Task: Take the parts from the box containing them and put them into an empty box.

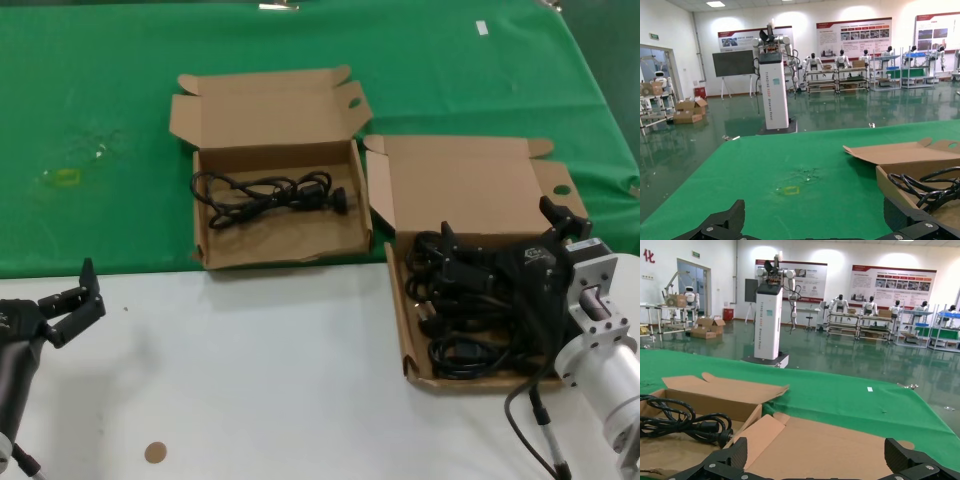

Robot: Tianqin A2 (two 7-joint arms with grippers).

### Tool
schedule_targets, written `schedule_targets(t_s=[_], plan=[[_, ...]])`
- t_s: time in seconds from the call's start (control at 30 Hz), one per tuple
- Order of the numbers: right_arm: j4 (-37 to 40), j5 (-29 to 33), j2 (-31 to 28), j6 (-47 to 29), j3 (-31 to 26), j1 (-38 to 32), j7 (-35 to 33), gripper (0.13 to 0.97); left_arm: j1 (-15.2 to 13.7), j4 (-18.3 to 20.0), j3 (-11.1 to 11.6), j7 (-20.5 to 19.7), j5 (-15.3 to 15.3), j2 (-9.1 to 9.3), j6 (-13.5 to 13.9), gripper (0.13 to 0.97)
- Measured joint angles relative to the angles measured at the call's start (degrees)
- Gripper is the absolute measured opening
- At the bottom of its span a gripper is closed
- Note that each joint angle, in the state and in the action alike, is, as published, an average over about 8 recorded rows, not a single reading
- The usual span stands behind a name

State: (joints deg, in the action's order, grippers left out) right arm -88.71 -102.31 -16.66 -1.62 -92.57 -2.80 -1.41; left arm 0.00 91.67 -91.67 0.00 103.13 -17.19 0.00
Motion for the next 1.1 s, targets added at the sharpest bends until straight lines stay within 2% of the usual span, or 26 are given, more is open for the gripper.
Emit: schedule_targets(t_s=[1.1], plan=[[0.0,0.0,0.0,0.0,0.0,0.0,0.0,0.966,0.0,0.0,0.0,0.0,0.0,0.00,0.0,0.966]])
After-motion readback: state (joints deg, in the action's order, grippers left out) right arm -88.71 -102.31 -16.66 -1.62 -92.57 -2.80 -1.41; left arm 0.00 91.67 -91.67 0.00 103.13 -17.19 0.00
